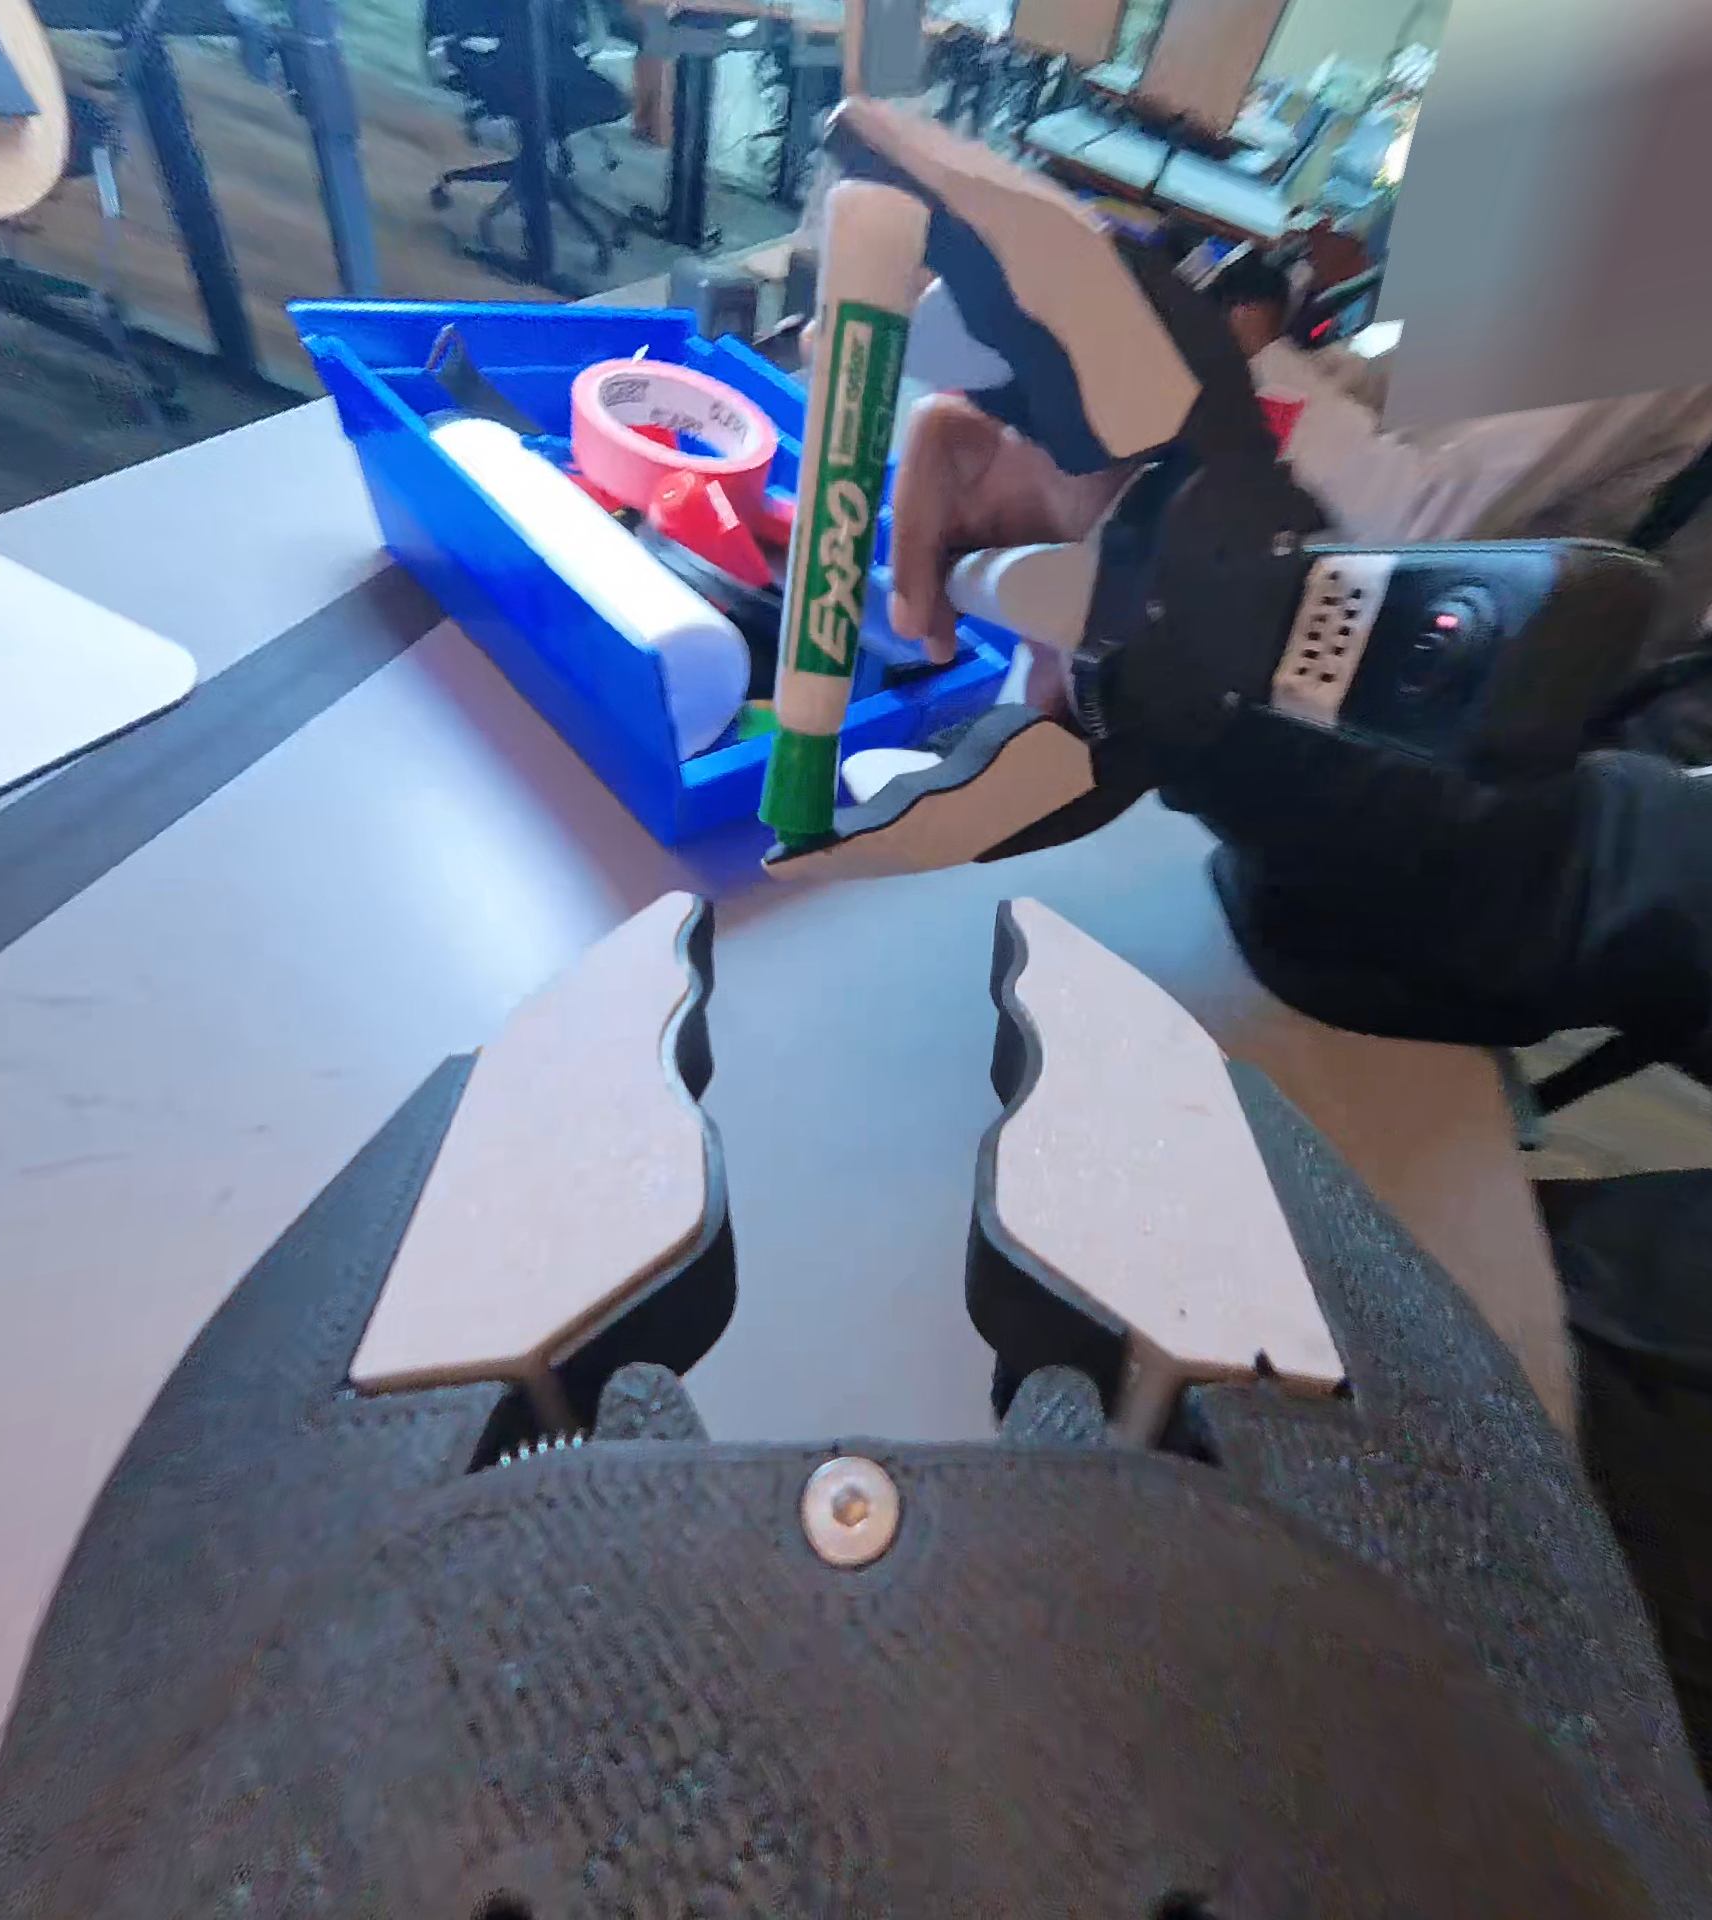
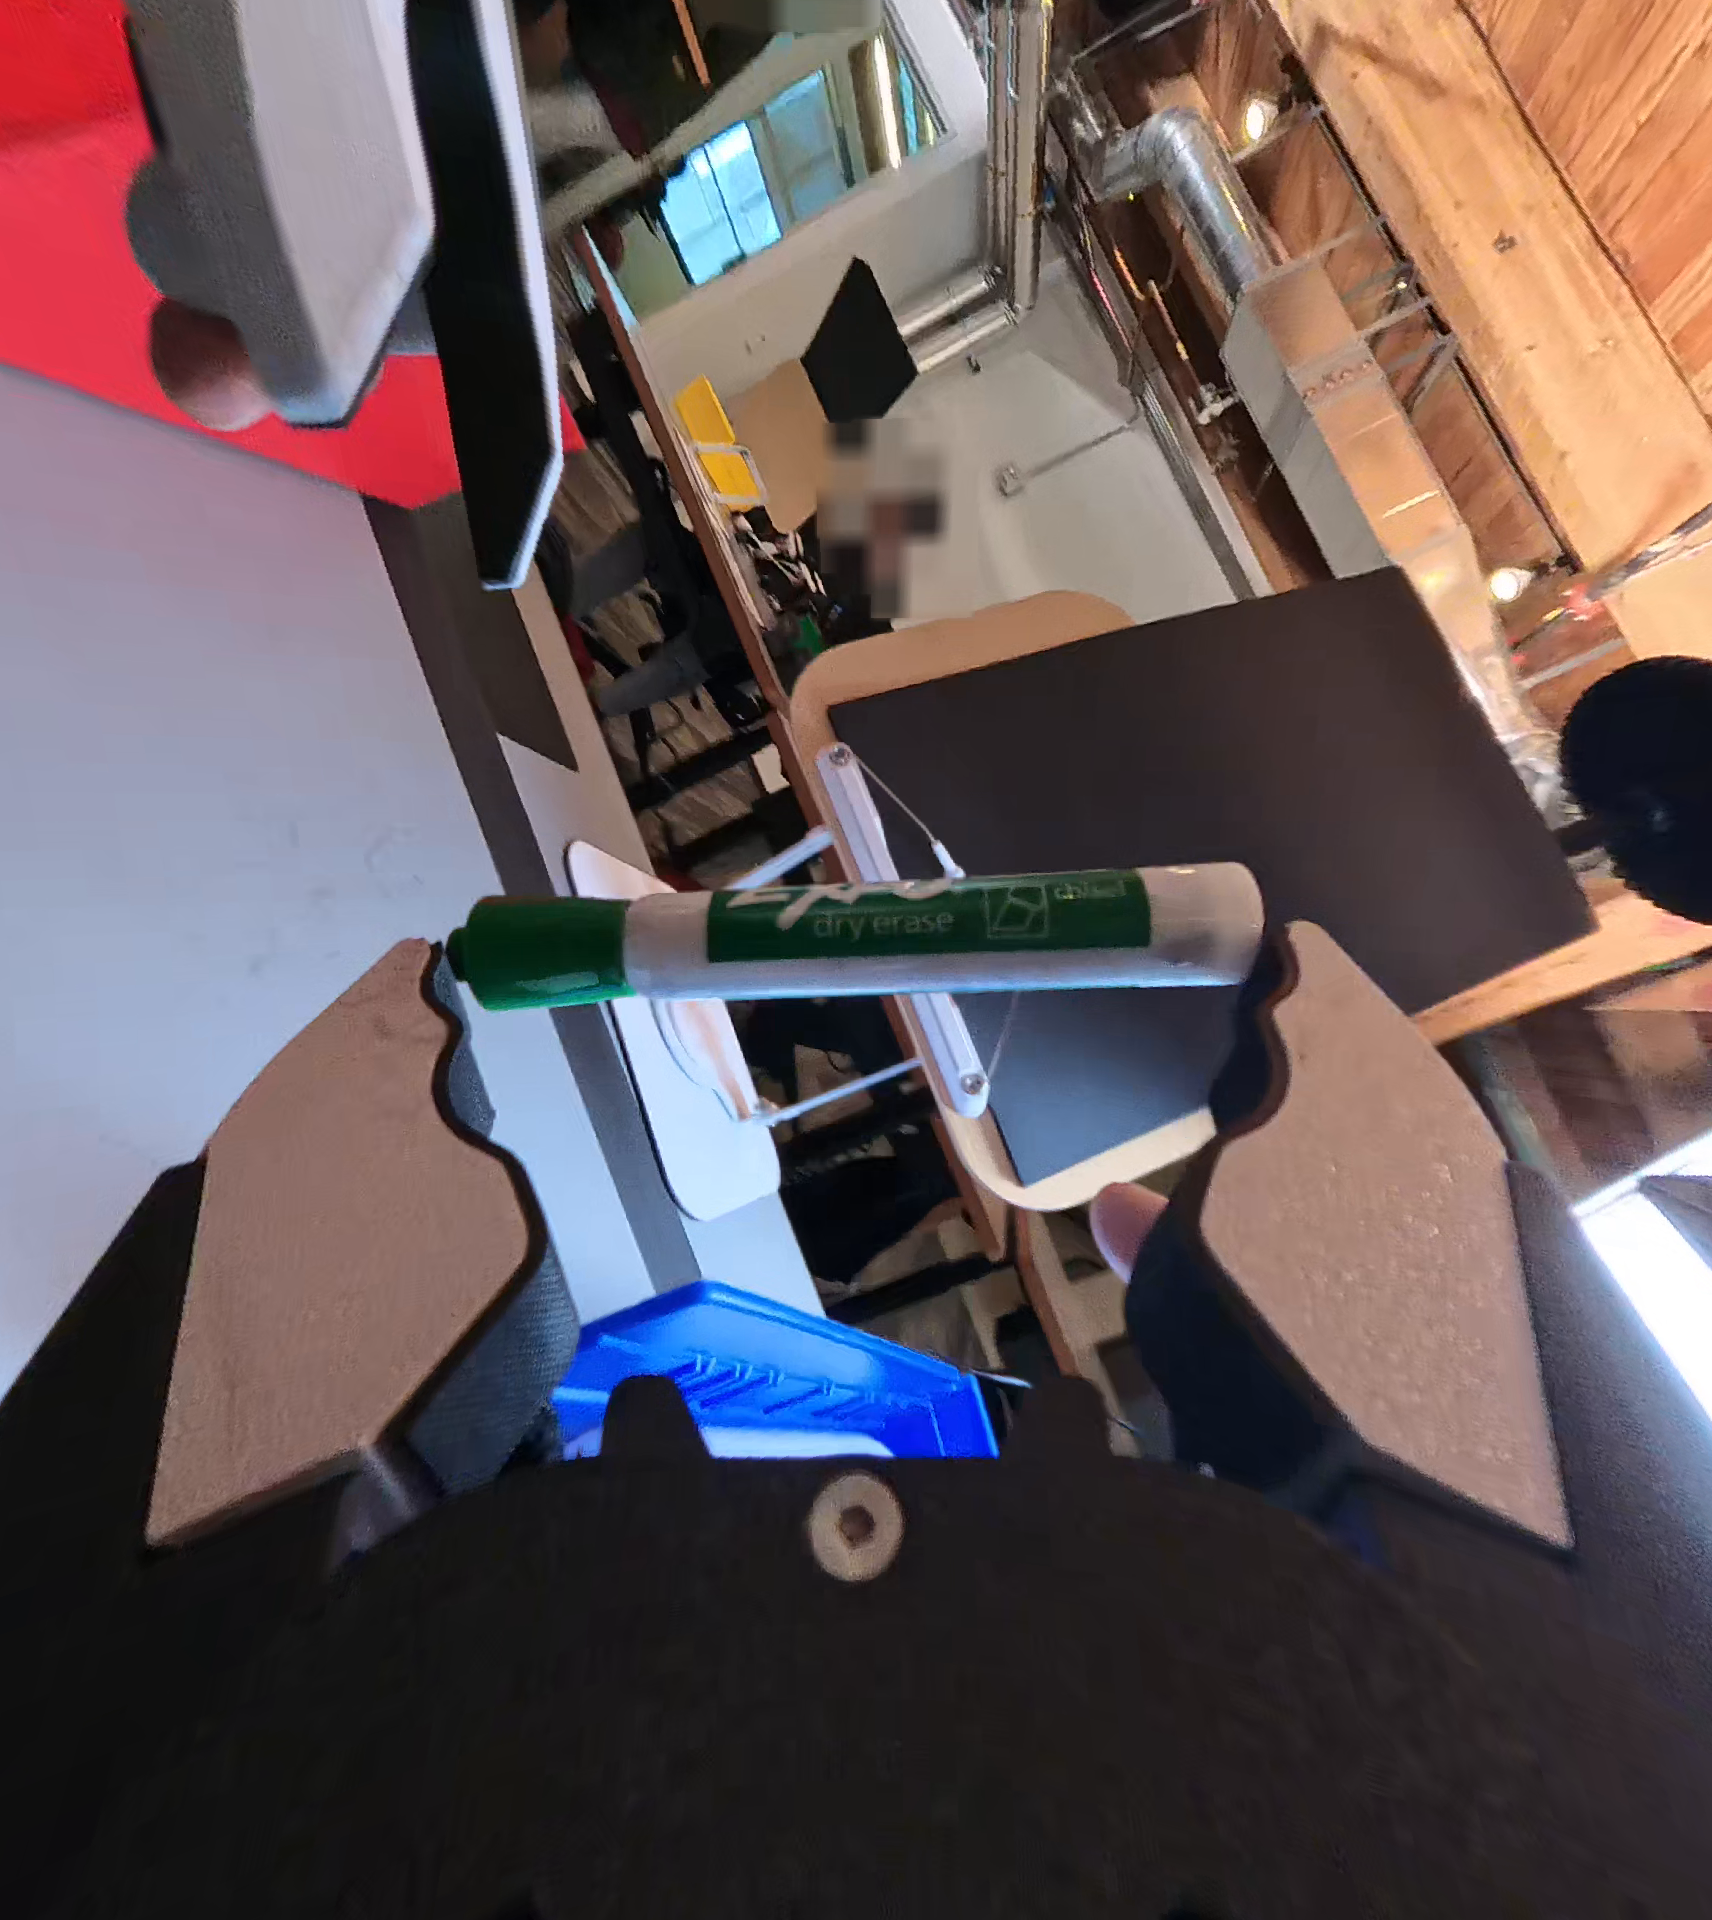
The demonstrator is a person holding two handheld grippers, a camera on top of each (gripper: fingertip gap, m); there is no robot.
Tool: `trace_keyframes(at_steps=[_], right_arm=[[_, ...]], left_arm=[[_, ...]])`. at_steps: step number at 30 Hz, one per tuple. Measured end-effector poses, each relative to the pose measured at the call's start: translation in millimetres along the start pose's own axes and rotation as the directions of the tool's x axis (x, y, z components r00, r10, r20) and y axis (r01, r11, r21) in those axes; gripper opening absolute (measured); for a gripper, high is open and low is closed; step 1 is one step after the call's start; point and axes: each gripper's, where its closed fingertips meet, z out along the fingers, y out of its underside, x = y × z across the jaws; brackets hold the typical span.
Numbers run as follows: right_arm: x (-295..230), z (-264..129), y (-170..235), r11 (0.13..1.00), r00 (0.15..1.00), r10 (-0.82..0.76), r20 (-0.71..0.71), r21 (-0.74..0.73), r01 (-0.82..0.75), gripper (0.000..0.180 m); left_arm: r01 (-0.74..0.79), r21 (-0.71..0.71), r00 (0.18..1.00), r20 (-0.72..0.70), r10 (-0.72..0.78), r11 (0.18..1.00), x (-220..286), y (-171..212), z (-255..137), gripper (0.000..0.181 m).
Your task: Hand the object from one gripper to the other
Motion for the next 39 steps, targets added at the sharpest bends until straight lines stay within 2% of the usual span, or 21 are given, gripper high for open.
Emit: trace_keyframes(at_steps=[5, 11, 26, 32, 39], right_arm=[[-2, 7, 33, 0.984, 0.993, -0.104, -0.062, -0.151, 0.094, 0.136], [4, 5, 52, 0.981, 0.990, -0.102, -0.099, -0.173, 0.084, 0.136], [-3, 5, 63, 0.978, 0.991, -0.105, -0.082, -0.188, 0.088, 0.136], [-6, 9, 43, 0.986, 0.997, -0.055, -0.054, -0.162, 0.046, 0.136], [-6, 9, 21, 0.993, 0.999, -0.011, -0.046, -0.122, 0.006, 0.136]], left_arm=[[-0.118, -0.089, 0.961, 0.240, 0.136, 0.989, -15, 9, 17, 0.066], [-0.171, -0.107, 0.892, 0.406, 0.200, 0.979, -22, 9, 28, 0.068], [-0.230, -0.138, 0.842, 0.467, 0.268, 0.963, -19, 9, 33, 0.066], [-0.264, -0.163, 0.800, 0.514, 0.310, 0.951, -25, 6, 28, 0.064], [-0.269, -0.165, 0.793, 0.521, 0.316, 0.949, -26, 5, 26, 0.063]])
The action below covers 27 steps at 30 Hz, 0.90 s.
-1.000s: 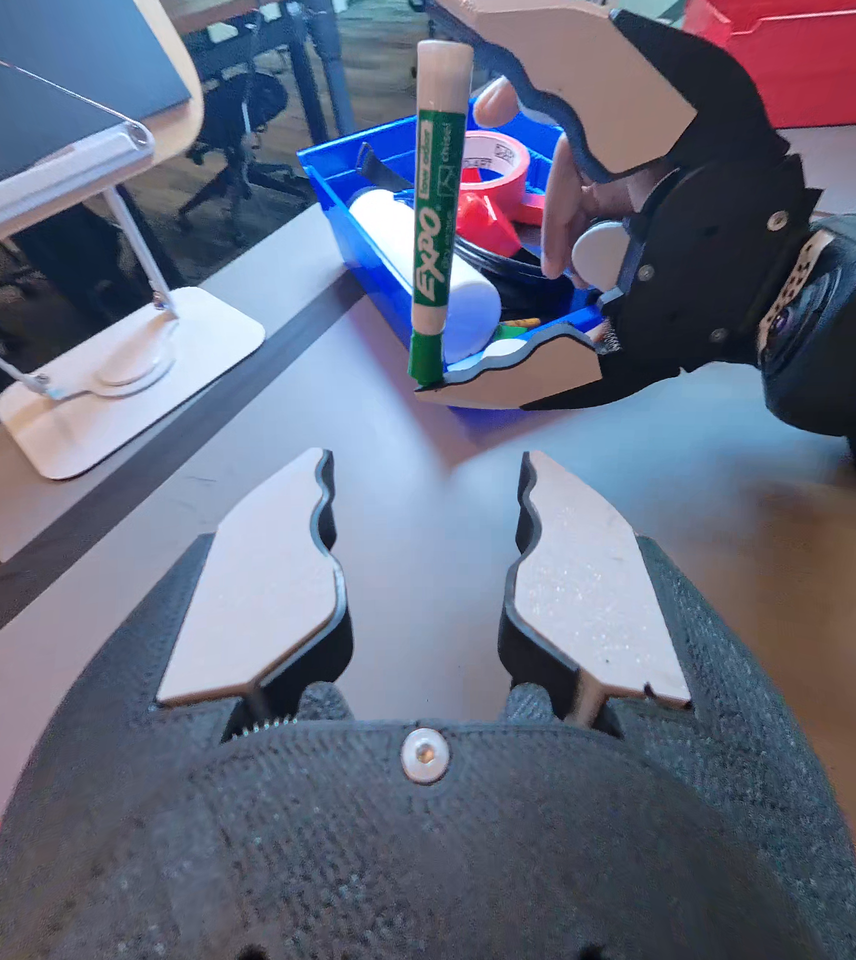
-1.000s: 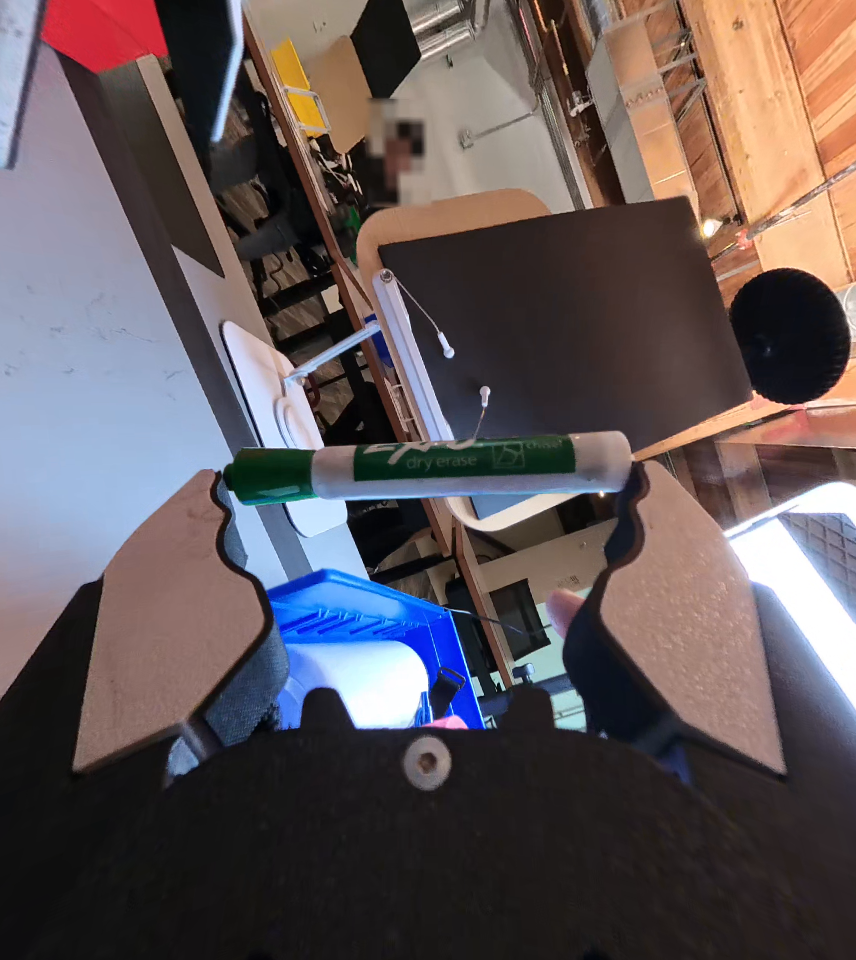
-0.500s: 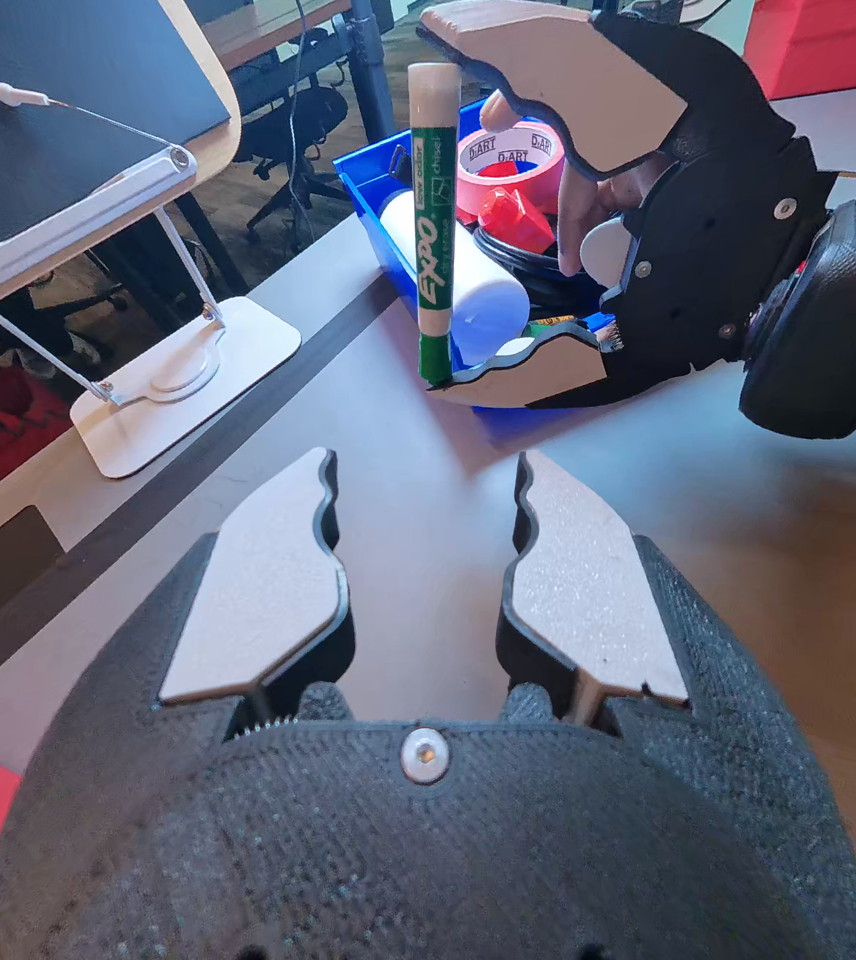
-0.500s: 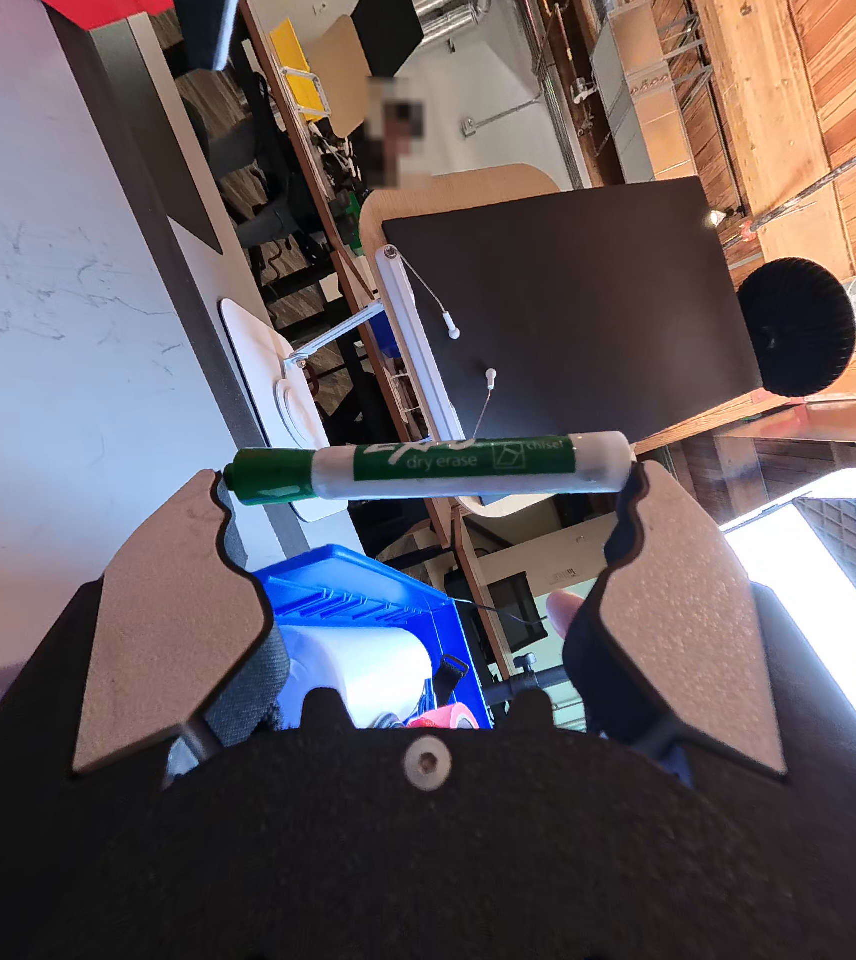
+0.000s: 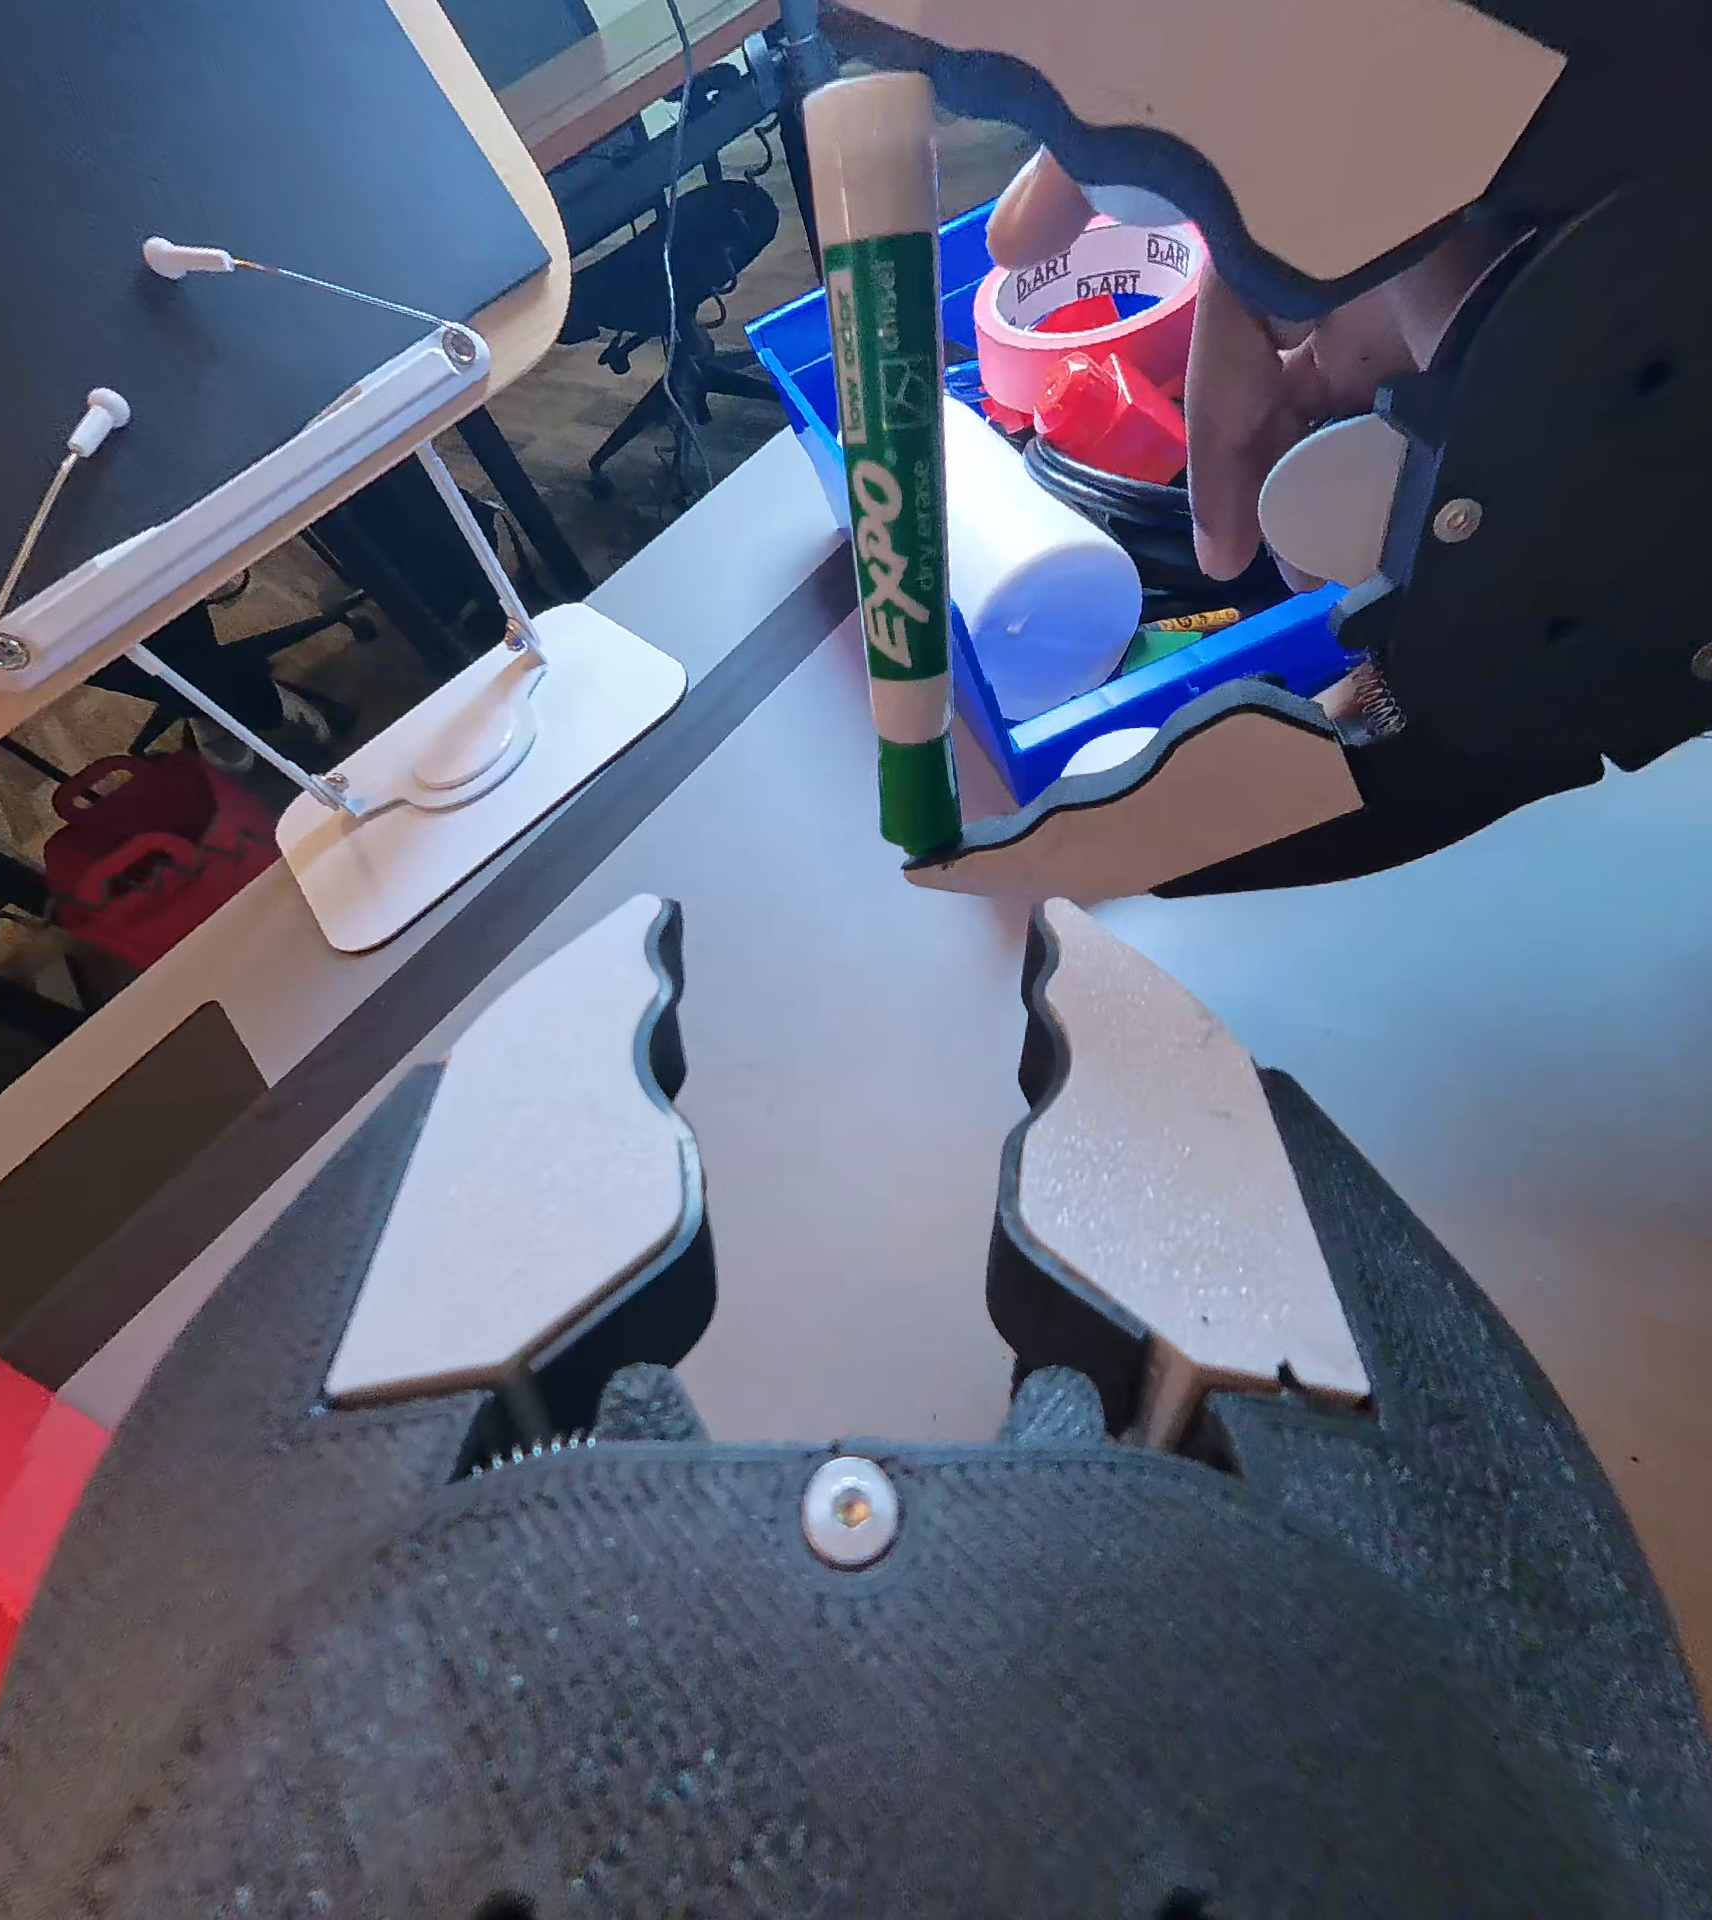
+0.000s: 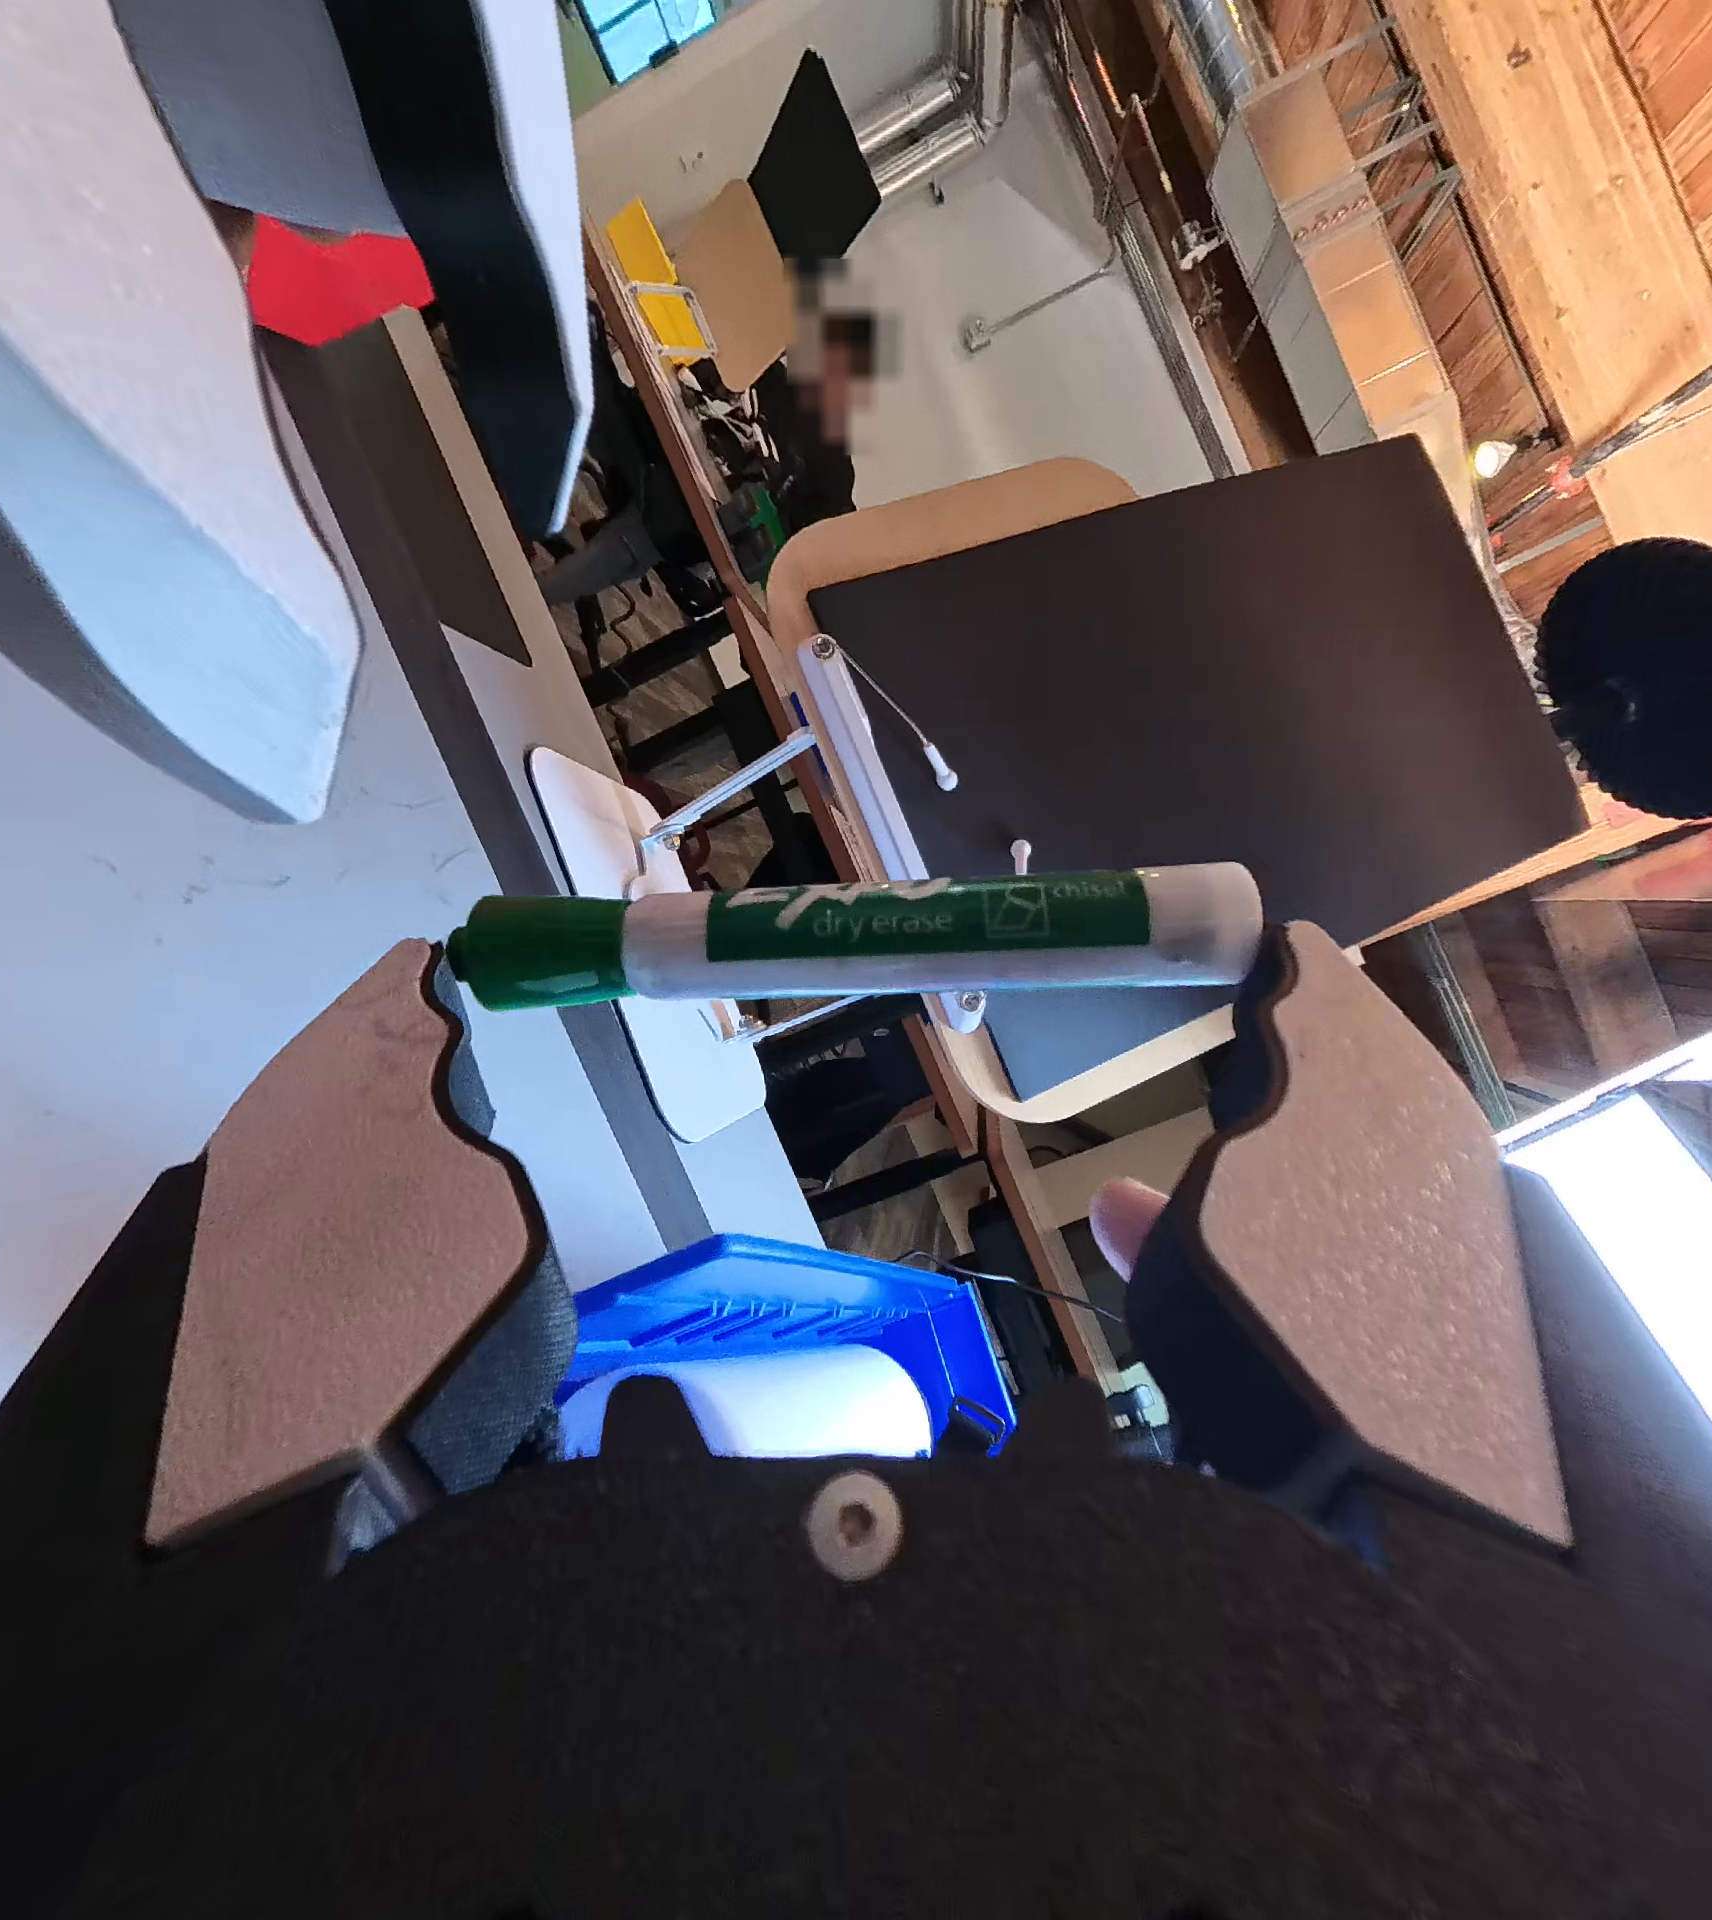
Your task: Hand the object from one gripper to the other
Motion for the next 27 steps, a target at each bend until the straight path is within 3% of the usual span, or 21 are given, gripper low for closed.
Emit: trace_keyframes(at_steps=[6, 12, 17, 21, 27], right_arm=[[36, -3, 24, 0.977, 0.979, 0.202, 0.007, -0.071, -0.201, 0.137], [68, -18, 98, 0.789, 0.836, 0.546, 0.055, -0.370, -0.491, 0.136], [59, -29, 140, 0.604, 0.623, 0.761, 0.184, -0.551, -0.575, 0.136], [45, -37, 155, 0.573, 0.430, 0.816, 0.386, -0.635, -0.519, 0.136], [50, -37, 168, 0.450, 0.187, 0.883, 0.430, -0.665, -0.597, 0.137]], left_arm=[[0.014, 0.001, 1.000, -0.002, -0.014, 1.000, -5, 1, -1, 0.063], [0.038, -0.013, 0.999, -0.001, -0.038, 0.999, -14, 6, 0, 0.062], [0.043, -0.027, 0.999, -0.004, -0.044, 0.999, -17, 12, 3, 0.062], [0.030, -0.036, 1.000, -0.008, -0.030, 0.999, -15, 14, 4, 0.062], [0.029, -0.030, 1.000, -0.003, -0.029, 0.999, -16, 13, 4, 0.061]])
